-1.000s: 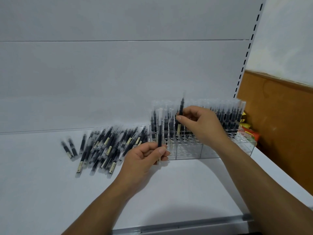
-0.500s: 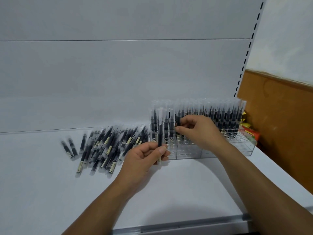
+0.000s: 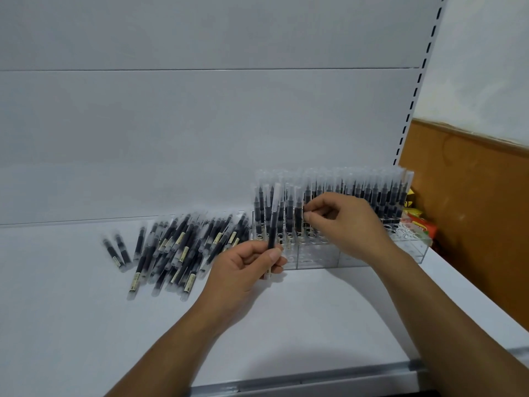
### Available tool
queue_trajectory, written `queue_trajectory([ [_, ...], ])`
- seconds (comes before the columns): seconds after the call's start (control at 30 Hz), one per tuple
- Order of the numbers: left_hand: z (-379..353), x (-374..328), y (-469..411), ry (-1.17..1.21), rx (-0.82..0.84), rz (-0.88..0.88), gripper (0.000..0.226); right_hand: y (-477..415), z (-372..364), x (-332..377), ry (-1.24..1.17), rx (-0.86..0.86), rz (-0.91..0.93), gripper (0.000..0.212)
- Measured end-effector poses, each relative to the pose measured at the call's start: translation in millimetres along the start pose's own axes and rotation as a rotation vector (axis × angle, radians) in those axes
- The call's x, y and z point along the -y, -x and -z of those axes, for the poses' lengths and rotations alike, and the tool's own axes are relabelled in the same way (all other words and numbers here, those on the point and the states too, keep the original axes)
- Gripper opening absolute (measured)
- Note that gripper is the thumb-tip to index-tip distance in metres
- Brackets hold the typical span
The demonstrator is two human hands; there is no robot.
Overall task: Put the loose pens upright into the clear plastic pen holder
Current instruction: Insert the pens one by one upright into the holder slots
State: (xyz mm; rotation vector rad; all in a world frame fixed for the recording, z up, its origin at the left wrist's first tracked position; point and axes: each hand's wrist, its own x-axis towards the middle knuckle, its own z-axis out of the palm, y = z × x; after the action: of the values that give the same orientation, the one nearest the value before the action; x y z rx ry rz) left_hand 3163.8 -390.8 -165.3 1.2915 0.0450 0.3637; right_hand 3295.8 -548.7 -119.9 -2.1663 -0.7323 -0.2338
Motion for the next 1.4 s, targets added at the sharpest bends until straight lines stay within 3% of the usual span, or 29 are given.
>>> queue_trajectory([
  [0.07,1,1,-1,-0.005,0.009,-0.005,0.018,10,2,5,-0.132,-0.029,0.041,0.003],
  [0.23,2,4,-2,-0.006,0.048,-0.011,0.021,30,-8,28,-0.396,0.247,0.088,0.013],
  [0.4,3,5,1,-0.076,0.065,-0.056,0.019,30,-8,36,-0.49,0.222,0.098,0.007],
  [0.53,9,10,4,-0.528,-0.06,-0.302,0.023,17,16,31,-0.578,0.01,0.034,0.003],
  [0.63,10,11,6,-0.883,-0.087,-0.507,0.026,5,29,22,-0.488,-0.177,-0.003,0.005],
  [0.77,9,17,4,-1.179,-0.012,-0.454,0.047,-4,23,10,-0.283,-0.166,-0.013,0.011],
  [1.0,8,17,4,-1.181,-0.001,-0.403,0.05,-12,15,5,-0.043,-0.166,0.056,0.012],
  [1.17,8,18,4,-1.196,-0.01,-0.414,0.05,-9,7,0,0.093,0.129,-0.019,0.011],
  [1.4,8,19,3,-1.179,-0.027,-0.41,0.048,-7,3,-1,0.115,0.106,-0.042,0.021],
])
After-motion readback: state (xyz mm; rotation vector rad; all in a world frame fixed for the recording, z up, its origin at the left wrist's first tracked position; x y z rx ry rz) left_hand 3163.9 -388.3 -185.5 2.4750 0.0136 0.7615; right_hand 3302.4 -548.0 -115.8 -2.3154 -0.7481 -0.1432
